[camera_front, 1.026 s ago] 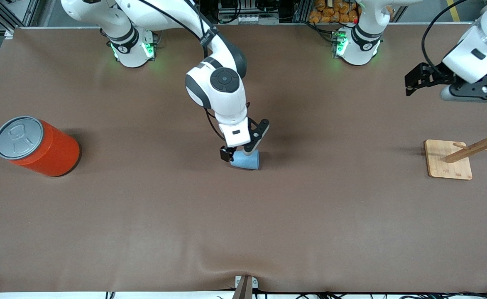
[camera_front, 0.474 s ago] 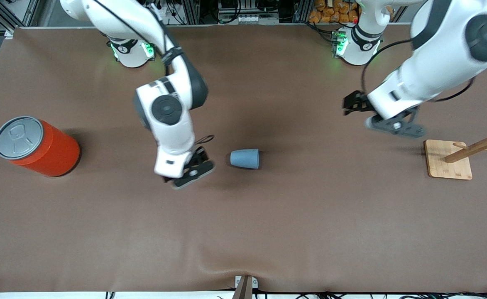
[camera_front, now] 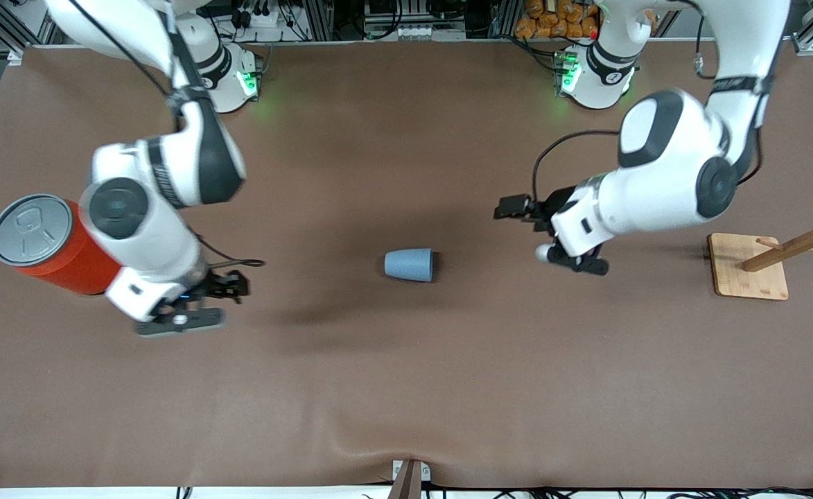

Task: Flip cup
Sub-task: 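Withdraw the right gripper while the left gripper reaches the blue cup, then close the left gripper around the rim of the lying blue cup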

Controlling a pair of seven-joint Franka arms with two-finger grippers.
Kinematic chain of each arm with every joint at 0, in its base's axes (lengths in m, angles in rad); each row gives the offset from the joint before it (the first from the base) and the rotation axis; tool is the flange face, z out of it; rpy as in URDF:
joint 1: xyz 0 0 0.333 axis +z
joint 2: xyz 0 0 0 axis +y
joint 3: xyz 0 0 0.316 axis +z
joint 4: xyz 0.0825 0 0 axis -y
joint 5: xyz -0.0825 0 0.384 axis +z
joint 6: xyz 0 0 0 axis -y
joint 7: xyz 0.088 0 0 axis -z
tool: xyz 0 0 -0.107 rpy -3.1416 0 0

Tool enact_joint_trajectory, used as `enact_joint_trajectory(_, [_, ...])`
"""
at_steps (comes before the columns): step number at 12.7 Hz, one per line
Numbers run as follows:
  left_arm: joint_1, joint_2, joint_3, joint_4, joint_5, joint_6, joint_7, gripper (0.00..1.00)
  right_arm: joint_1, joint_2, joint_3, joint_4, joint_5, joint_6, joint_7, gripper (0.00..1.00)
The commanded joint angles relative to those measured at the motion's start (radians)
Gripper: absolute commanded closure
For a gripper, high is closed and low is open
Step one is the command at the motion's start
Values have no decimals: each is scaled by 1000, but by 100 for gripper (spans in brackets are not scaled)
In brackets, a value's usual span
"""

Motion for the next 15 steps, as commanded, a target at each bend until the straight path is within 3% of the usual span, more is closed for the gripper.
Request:
enact_joint_trajectory(1, [-12,112,-6,14,-112,93,77,0,-78,-114,18,-30,32,-119,24,0])
enact_joint_trajectory(3, [-19,193,-6,9,-234,172,244,0,-124,-183,18,-33,32,-198,20,0])
enact_joint_trajectory(6, [-67,227,-6,-53,-434,312,404,0,-192,-290,17,-59,29,-300,9,0])
enact_joint_trajectory(9, [-70,295,-6,-58,-610,320,597,6,-238,-391,18,-87,29,-372,6,0])
enact_joint_trajectory(12, [-76,335,-6,-67,-689,320,689,14,-322,-473,20,-116,29,-387,-153,0])
enact_joint_trajectory(15, [-102,353,-6,-75,-715,360,693,23,-405,-488,25,-115,37,-436,-258,0])
